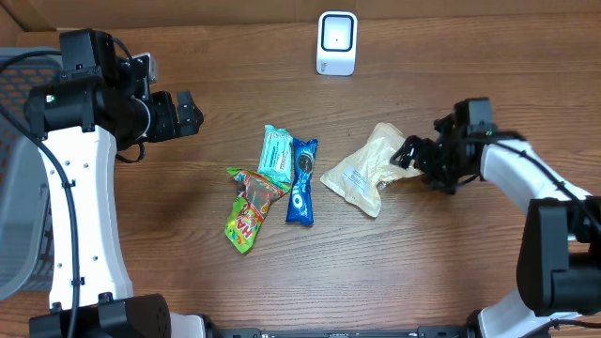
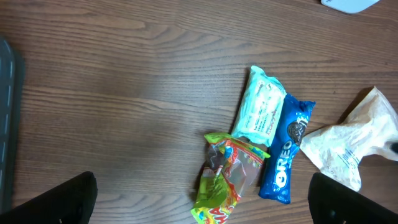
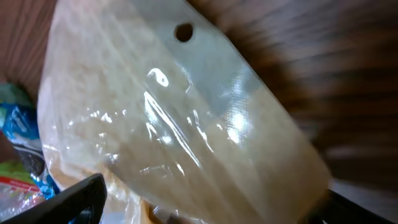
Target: Scan the item barcode
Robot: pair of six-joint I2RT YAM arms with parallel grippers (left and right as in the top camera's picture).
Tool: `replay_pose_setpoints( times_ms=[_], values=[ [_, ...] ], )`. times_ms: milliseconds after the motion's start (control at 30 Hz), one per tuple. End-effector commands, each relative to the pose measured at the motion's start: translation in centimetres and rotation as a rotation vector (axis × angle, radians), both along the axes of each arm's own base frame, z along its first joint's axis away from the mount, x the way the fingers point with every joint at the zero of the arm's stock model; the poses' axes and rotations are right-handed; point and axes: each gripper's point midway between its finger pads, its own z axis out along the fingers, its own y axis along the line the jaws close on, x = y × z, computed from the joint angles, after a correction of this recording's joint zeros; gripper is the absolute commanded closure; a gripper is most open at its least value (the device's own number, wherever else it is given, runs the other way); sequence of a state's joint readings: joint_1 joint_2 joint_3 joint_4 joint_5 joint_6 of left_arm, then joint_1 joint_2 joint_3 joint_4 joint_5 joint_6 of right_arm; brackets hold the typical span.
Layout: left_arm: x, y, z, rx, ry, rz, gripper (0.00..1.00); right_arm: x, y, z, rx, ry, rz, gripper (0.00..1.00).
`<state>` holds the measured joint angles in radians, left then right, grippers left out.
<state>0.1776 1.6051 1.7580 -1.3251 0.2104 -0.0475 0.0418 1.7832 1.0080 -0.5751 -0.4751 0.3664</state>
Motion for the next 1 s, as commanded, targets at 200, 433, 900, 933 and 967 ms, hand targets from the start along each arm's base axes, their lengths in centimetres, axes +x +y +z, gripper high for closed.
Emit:
replay_pose_setpoints(
  times_ms=[200,433,900,933,967],
  values=[
    [-0.1,-0.4,-0.1,-0.007,-0.003,-0.032,0.01,1.2,3.0,-0.9,0.093,-0.184,0.068,0.20],
    [-0.1,-0.4,-0.1,-0.007,-0.004,-0.032,0.00,3.1,3.0,-0.2,0.075,-0.281,0.068,0.74],
    [-0.1,-0.4,-0.1,-0.007,-0.004,-0.032,0.01,5.3,2.8,7.3,0.058,-0.416,0.094,0.96],
    [-0.1,-0.4,-0.1,-0.007,-0.004,-0.032,0.00,5.1,2.5,8.2,0.024,-0.420,0.102,0.96],
    [-0.1,-0.4,-0.1,-0.007,-0.004,-0.032,0.00,4.8,2.2,9.0,-0.015,-0.417,0.108,0.96]
  ],
)
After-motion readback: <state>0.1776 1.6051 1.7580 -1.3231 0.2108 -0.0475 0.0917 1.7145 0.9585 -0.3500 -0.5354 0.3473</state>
